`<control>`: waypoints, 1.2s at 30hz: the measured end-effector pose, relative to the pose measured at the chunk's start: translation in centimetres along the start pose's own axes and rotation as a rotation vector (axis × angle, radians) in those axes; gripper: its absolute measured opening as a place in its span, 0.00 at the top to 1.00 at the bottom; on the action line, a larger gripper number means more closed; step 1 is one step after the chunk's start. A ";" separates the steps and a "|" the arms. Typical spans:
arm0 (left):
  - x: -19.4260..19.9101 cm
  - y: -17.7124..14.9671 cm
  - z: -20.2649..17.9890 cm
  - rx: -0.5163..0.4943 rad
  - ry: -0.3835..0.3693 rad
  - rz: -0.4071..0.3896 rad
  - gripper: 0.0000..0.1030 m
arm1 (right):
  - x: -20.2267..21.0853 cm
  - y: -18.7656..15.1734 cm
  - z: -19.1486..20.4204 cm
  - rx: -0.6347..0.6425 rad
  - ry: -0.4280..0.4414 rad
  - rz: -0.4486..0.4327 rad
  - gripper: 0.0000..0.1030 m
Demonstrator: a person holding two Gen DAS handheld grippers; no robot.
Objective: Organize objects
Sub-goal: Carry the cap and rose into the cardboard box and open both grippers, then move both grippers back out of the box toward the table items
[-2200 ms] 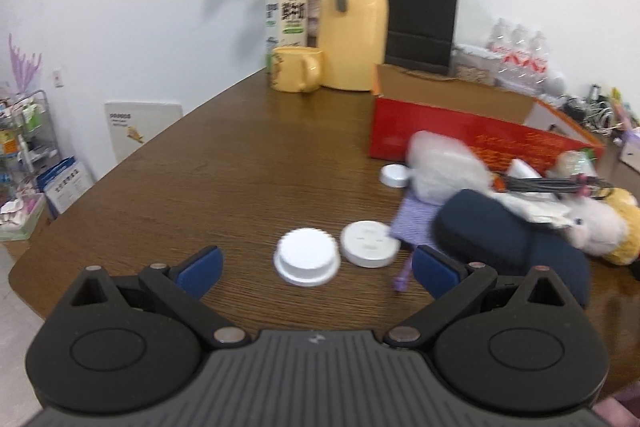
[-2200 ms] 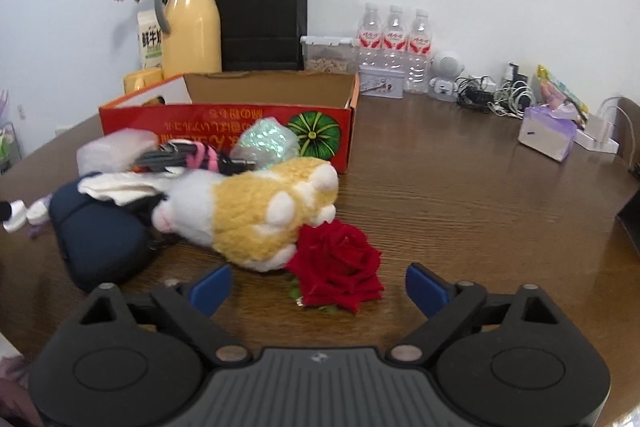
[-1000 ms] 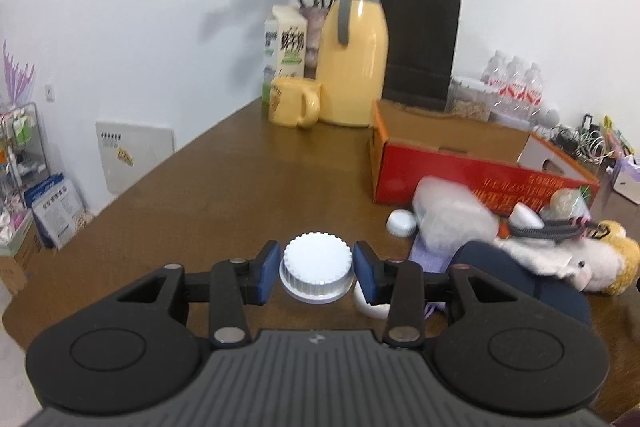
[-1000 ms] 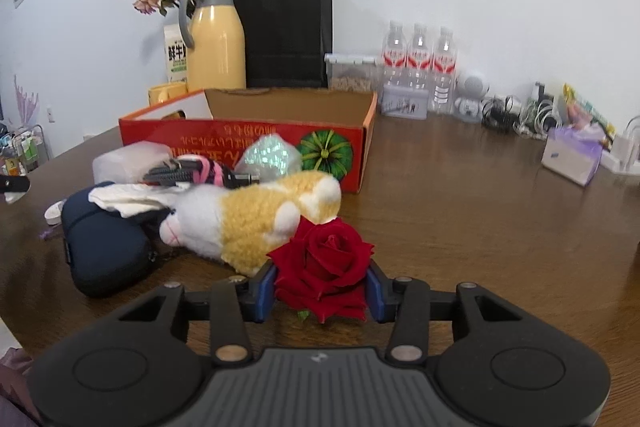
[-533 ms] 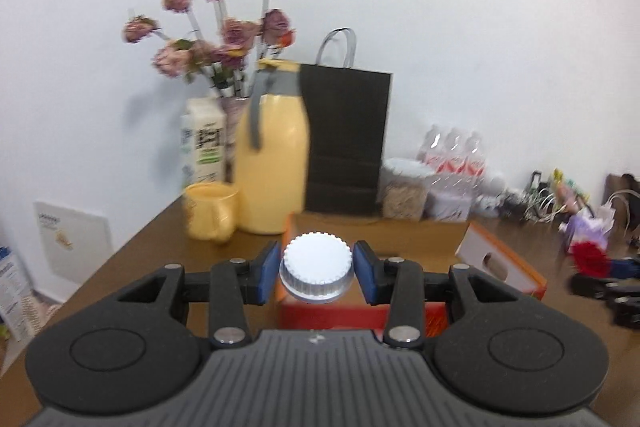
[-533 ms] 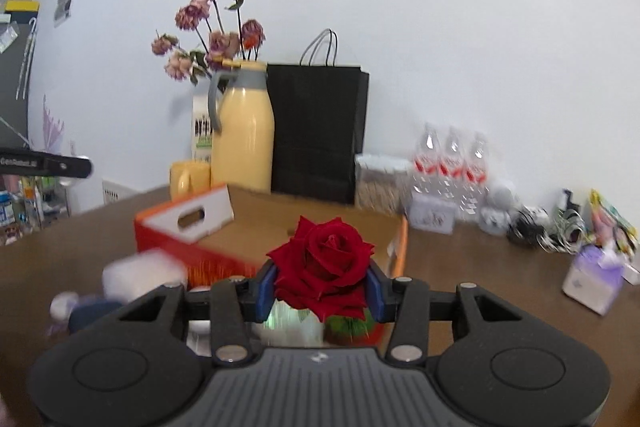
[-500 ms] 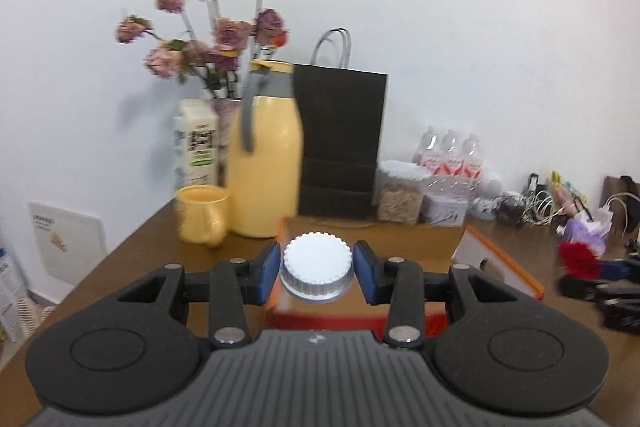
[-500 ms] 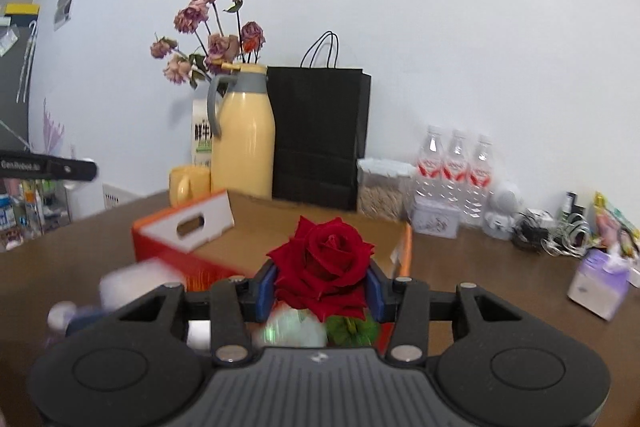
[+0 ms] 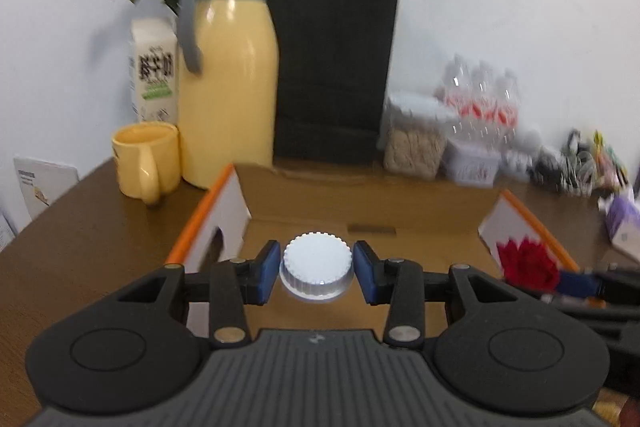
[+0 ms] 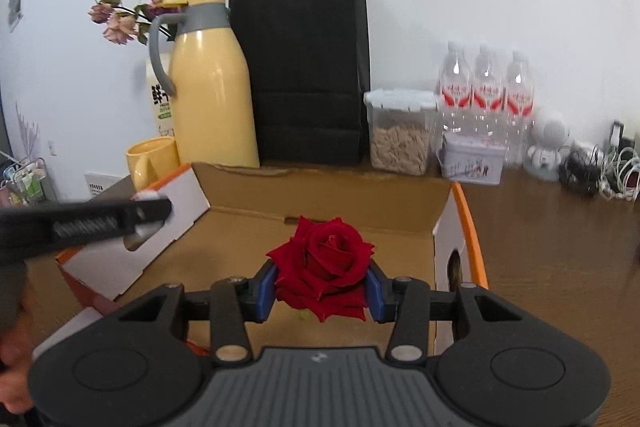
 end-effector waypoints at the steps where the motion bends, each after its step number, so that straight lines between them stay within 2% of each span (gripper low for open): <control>1: -0.1 -0.3 0.1 0.000 -0.002 0.007 0.60 | 0.2 -0.1 0.0 0.002 -0.002 -0.002 0.58; 4: -0.1 -0.8 0.0 -0.011 0.000 0.015 0.59 | 0.2 -0.3 0.3 0.017 -0.017 0.009 0.54; 5: 0.1 -0.9 -0.1 -0.014 0.000 0.010 0.55 | 0.2 -0.3 0.3 0.019 -0.021 0.011 0.52; 7: 0.6 -1.0 -0.2 -0.024 0.003 -0.010 0.41 | 0.5 -0.3 0.4 0.026 -0.027 0.007 0.44; 9: 1.3 -1.0 -0.4 -0.035 0.009 -0.040 0.16 | 0.8 -0.3 0.6 0.036 -0.032 -0.004 0.32; 10: 1.6 -0.8 -0.5 -0.041 0.014 -0.056 0.12 | 1.0 -0.3 0.7 0.041 -0.037 -0.010 0.22; 11: 1.8 -0.7 -0.6 -0.046 0.021 -0.072 0.02 | 1.2 -0.3 0.8 0.046 -0.043 -0.018 0.15; 12: 2.0 -0.6 -0.6 -0.049 0.026 -0.088 0.00 | 1.3 -0.3 0.8 0.050 -0.048 -0.024 0.14; 17: 2.8 -0.3 -0.6 -0.045 0.039 -0.133 0.00 | 1.8 0.0 0.7 0.045 -0.049 -0.047 0.01; 26: 4.9 0.7 -0.4 -0.032 0.028 -0.180 0.00 | 3.9 0.8 0.9 0.048 -0.052 -0.110 0.00; 36: 10.7 1.2 1.2 -0.042 0.021 -0.221 0.00 | 10.9 0.2 2.0 0.071 -0.036 -0.178 0.00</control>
Point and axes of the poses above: each gripper's, at about its wrist camera, not at the fingertips, and x roughly against the way its jaws point, z to its left, y to its top, the point moved 4 cm from there along -x, roughly the way its jaws point, and after that the axes turned 4 degrees about -z, right-handed, at the moved point
